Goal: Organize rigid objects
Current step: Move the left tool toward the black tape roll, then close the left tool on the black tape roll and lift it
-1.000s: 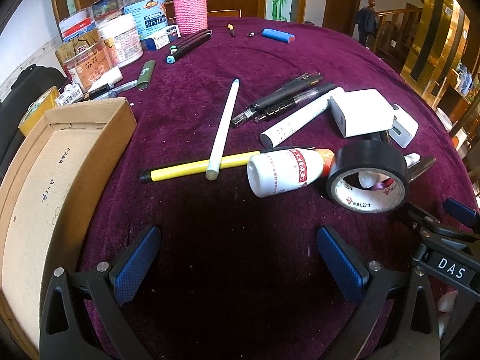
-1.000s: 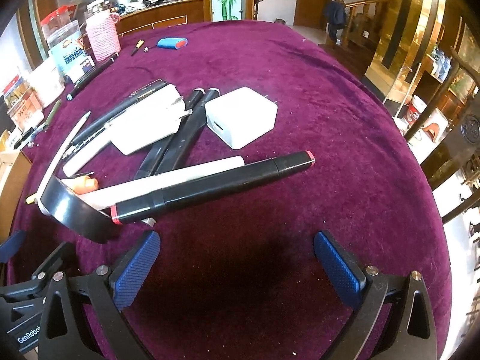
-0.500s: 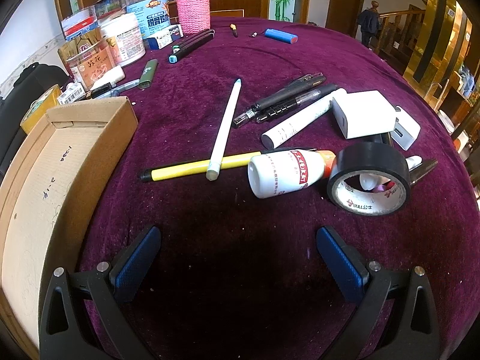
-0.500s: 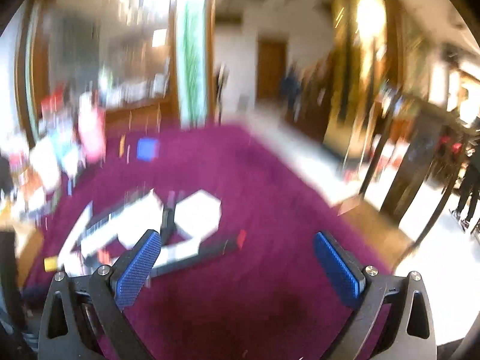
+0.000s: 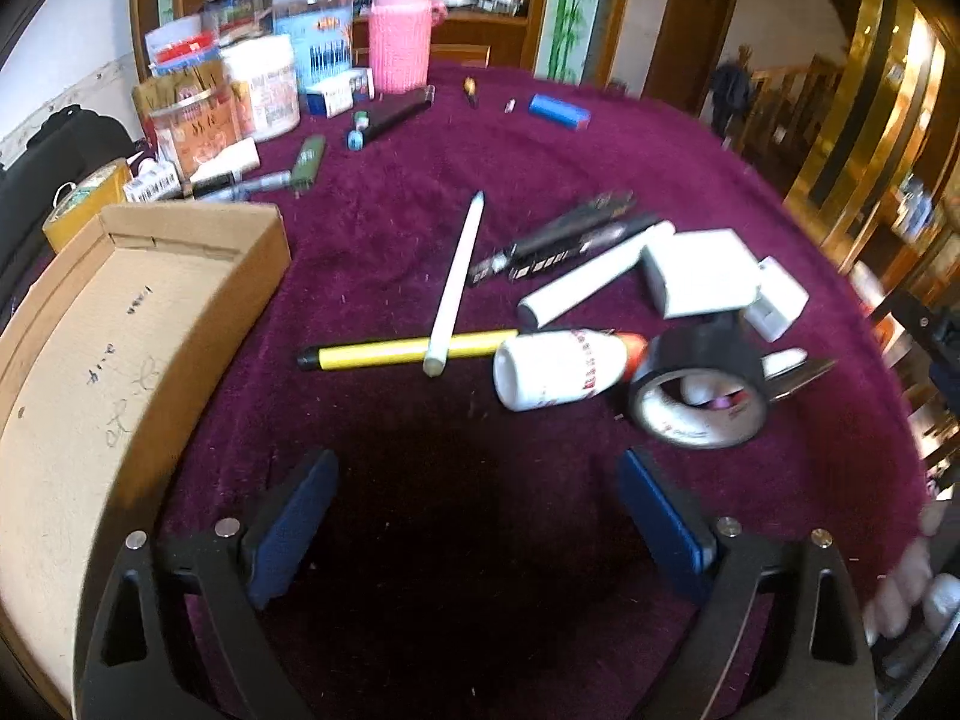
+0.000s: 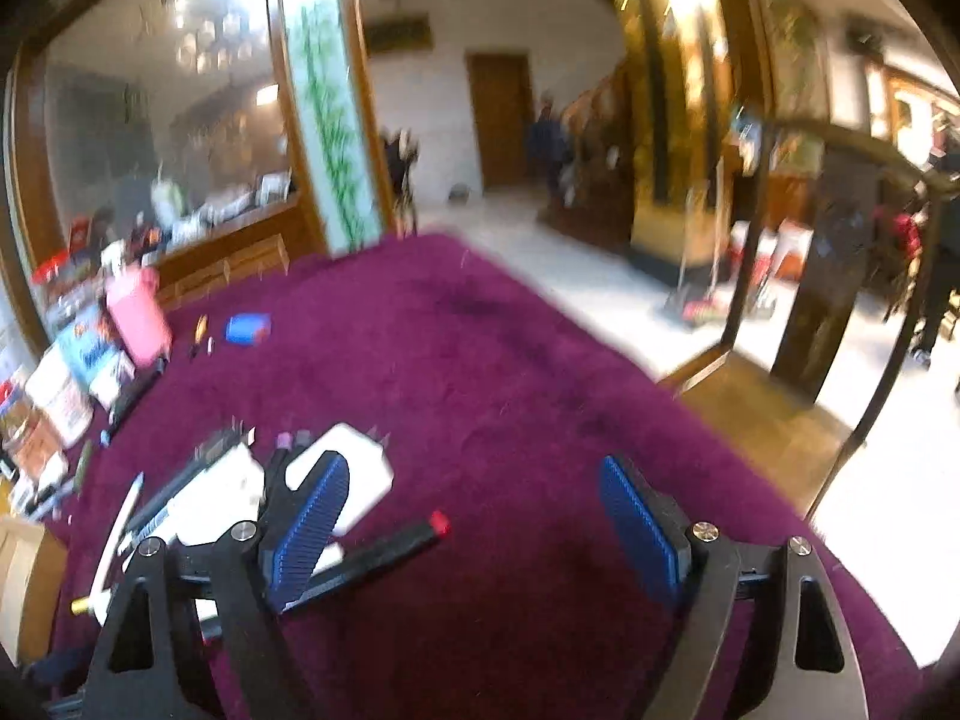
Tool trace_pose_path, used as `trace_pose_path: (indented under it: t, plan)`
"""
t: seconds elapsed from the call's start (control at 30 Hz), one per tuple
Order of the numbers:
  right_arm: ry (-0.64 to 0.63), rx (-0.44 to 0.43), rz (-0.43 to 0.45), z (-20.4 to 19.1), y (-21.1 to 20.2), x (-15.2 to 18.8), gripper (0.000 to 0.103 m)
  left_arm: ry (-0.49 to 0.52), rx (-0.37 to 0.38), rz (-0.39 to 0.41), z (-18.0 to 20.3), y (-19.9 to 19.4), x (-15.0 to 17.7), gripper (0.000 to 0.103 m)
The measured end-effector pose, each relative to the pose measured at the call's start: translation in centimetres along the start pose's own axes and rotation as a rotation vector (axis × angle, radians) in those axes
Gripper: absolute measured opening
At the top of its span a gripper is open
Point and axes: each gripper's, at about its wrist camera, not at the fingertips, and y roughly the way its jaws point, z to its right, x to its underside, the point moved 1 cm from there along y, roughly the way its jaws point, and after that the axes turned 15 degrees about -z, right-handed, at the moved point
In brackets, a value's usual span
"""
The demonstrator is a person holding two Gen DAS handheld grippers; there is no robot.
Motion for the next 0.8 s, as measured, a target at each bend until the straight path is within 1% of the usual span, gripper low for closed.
trace_pose_path:
  t: [0.07, 0.1, 0.13, 0.17, 0.27, 0.33, 0.63, 0.7, 0.77, 0.8]
  plan:
    - [0.027, -0.041, 0.081, 0.3, -0.9, 0.3, 0.09, 0.017, 0.023, 0.044, -0.1, -1.2, 0.3, 0.094]
    - [0.033, -0.071, 0.093, 0.3, -0.8, 0.5, 0.09, 0.03, 0.034, 0.061, 0.0, -1.7, 0.3, 0.094]
    - [0.032, -0.091, 0.072, 0.2, -0.5, 0.5, 0.09, 0.059, 0.046, 0.069, 0.1, -2.0, 0.4, 0.094]
    - [0.017, -0.101, 0.018, 0.1, 0.1, 0.3, 0.09, 0.079, 0.053, 0.074, 0.2, -2.2, 0.3, 0.094]
    - [-0.011, -0.143, -0.083, 0.0, 1.4, 0.2, 0.09, 0.169, 0.068, 0.088, 0.9, -3.0, 0.1, 0.094]
    - [-0.015, -0.145, -0.107, -0.2, 1.9, 0.3, 0.09, 0.218, 0.07, 0.086, 1.4, -3.3, 0.1, 0.094]
    - [-0.039, -0.153, -0.156, -0.7, 2.9, 0.7, 0.09, 0.419, -0.025, 0.122, 4.1, -4.2, -0.4, 0.094]
    - [-0.041, -0.149, -0.161, -0.8, 3.0, 0.7, 0.09, 0.513, -0.047, 0.132, 5.2, -4.1, -0.7, 0.094]
    - [-0.042, -0.145, -0.167, -0.8, 3.0, 0.8, 0.09, 0.648, -0.083, 0.123, 6.7, -3.3, -0.8, 0.094]
    - [-0.043, -0.142, -0.17, -0.8, 3.1, 0.8, 0.09, 0.709, -0.107, 0.112, 7.3, -2.9, -0.8, 0.092]
